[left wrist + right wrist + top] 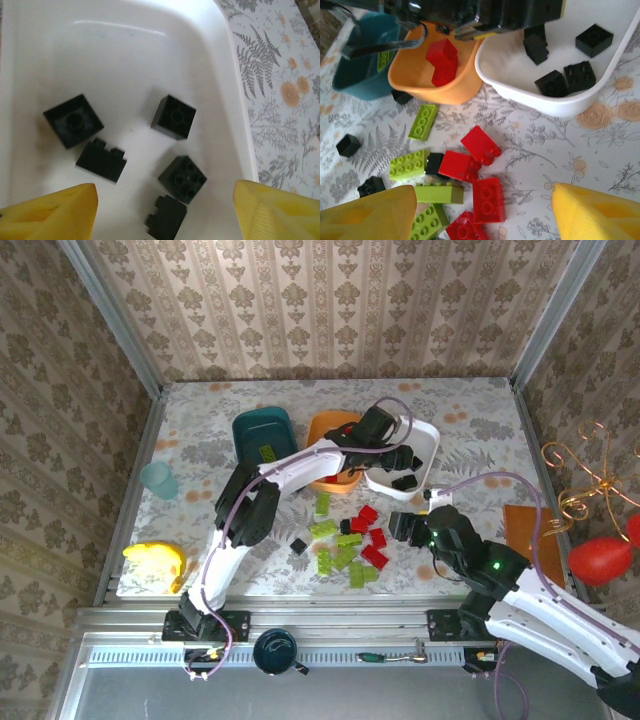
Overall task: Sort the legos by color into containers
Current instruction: Pick up the lego from the bottom-center of the table.
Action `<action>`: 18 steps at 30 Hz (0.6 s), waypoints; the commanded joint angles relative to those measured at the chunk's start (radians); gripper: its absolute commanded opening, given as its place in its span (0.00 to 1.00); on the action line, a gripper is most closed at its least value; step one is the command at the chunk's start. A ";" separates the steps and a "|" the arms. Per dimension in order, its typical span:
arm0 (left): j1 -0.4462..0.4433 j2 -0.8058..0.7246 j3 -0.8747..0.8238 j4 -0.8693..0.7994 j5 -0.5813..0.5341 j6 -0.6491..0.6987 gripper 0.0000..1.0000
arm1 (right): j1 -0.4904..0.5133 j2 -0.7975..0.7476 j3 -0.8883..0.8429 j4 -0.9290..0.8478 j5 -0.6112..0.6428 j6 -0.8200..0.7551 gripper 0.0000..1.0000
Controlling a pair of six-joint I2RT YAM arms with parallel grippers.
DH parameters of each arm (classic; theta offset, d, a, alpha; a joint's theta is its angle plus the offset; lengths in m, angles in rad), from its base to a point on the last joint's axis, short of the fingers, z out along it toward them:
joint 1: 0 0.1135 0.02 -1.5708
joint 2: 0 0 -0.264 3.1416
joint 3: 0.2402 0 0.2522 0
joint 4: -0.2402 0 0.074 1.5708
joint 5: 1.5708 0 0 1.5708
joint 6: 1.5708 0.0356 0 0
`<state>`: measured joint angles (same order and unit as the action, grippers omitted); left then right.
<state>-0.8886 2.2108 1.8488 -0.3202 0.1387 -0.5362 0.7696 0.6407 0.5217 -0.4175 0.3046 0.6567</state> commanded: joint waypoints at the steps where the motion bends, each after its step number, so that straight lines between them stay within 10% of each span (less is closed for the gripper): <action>1: 0.004 -0.195 -0.110 0.099 0.010 -0.005 0.75 | -0.002 0.076 0.023 0.018 -0.110 -0.027 0.72; 8: -0.007 -0.571 -0.543 0.266 -0.058 -0.028 0.83 | 0.045 0.297 0.021 0.028 -0.169 -0.043 0.70; 10: -0.013 -0.666 -0.660 0.293 -0.082 -0.041 1.00 | 0.058 0.341 0.015 0.039 -0.166 -0.036 0.70; 18: -0.056 -1.001 -1.052 0.332 -0.212 -0.095 1.00 | 0.071 0.472 0.029 0.130 -0.092 -0.020 0.70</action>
<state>-0.9325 1.2858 0.8757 -0.0147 -0.0002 -0.5926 0.8352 1.0874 0.5243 -0.3340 0.1646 0.6289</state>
